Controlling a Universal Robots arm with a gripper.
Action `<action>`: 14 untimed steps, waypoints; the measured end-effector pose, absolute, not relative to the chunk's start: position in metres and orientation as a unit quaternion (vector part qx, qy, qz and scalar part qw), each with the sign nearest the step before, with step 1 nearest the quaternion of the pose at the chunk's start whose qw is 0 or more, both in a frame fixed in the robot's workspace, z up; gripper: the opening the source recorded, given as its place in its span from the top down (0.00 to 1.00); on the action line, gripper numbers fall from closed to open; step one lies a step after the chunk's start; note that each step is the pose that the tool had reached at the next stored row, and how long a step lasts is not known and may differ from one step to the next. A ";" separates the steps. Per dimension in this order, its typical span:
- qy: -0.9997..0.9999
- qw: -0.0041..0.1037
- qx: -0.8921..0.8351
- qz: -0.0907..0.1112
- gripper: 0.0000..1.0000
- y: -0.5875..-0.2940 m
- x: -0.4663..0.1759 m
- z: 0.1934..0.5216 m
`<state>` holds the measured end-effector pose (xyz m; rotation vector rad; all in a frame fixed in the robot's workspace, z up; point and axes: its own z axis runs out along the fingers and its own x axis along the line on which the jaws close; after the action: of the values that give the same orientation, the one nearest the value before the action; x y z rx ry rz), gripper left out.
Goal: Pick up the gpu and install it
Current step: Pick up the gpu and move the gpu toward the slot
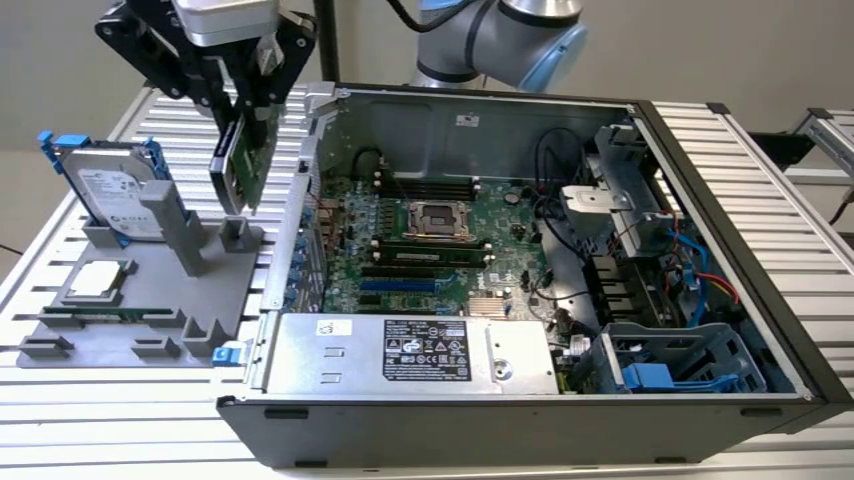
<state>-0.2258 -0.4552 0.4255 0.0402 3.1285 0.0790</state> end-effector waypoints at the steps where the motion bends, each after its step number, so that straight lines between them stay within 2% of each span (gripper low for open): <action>1: 1.000 0.006 0.013 0.025 1.00 -0.455 -0.224 0.425; 14: 1.000 0.006 0.013 0.025 1.00 -0.455 -0.199 0.425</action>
<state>-0.1987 -0.4552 0.4254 0.0402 3.1293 0.0790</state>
